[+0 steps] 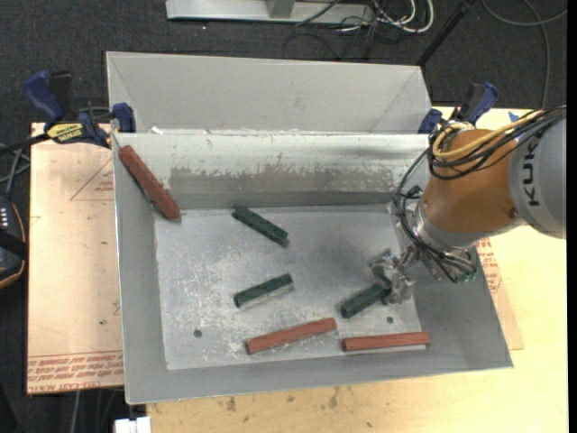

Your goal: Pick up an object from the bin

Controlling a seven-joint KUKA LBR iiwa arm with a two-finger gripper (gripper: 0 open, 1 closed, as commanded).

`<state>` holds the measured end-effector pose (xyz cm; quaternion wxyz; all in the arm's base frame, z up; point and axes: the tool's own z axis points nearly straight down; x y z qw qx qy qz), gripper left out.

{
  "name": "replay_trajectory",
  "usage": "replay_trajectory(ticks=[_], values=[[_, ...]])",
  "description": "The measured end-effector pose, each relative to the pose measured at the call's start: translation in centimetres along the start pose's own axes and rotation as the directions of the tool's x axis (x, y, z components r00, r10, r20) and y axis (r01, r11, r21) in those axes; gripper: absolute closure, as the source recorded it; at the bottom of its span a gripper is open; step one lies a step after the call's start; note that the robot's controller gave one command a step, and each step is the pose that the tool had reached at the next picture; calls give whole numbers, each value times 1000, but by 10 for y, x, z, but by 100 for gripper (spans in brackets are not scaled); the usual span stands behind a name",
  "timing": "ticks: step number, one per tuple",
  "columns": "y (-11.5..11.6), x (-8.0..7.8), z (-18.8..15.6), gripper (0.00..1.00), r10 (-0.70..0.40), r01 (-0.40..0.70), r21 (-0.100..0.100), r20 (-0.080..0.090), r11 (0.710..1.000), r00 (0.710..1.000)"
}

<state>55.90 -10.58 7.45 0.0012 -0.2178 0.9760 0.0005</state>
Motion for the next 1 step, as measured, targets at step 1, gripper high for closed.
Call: replay_trajectory(ticks=[1], values=[[-8, -5, -145, 100, -4, 4, 2, 2, 1000, 1000]])
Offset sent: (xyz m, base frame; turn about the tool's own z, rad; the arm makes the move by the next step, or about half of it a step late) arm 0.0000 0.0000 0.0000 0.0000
